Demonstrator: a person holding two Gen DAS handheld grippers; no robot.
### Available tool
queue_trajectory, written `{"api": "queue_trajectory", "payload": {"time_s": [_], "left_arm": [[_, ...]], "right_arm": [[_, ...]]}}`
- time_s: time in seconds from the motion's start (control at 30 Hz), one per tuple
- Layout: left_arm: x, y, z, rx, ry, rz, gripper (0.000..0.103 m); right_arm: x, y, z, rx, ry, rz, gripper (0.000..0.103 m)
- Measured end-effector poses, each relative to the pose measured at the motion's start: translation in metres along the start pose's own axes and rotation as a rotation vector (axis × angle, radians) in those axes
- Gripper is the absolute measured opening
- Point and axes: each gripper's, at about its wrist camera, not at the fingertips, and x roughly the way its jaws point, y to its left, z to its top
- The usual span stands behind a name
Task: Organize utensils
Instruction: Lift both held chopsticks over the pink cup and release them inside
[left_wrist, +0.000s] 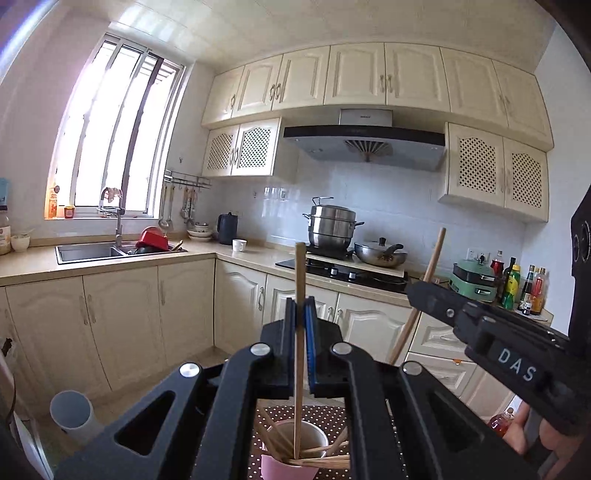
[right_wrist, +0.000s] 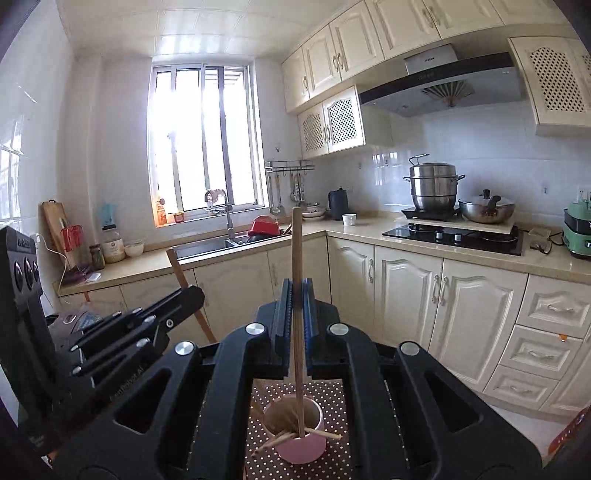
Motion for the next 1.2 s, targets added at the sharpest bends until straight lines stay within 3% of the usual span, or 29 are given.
{"api": "queue_trajectory", "payload": {"time_s": [0.47, 0.5, 0.53, 0.57, 1.2], "left_arm": [[0.034, 0.012, -0.046, 0.003, 0.132, 0.000, 0.007], [0.033, 0.013, -0.047, 0.001, 0.133, -0.001, 0.013], [0.032, 0.013, -0.047, -0.001, 0.132, -0.002, 0.027], [0.030, 0.014, -0.047, -0.002, 0.123, 0.003, 0.030], [0.005, 0.021, -0.045, 0.058, 0.126, 0.132, 0.045]], "right_arm": [[0.022, -0.008, -0.022, 0.018, 0.062, 0.021, 0.006], [0.021, -0.008, -0.023, 0.018, 0.066, 0.021, 0.006], [0.022, -0.008, -0.024, 0.017, 0.069, 0.022, 0.006], [0.022, -0.008, -0.024, 0.018, 0.074, 0.023, 0.006], [0.017, -0.001, -0.048, 0.010, 0.150, 0.021, 0.006]]}}
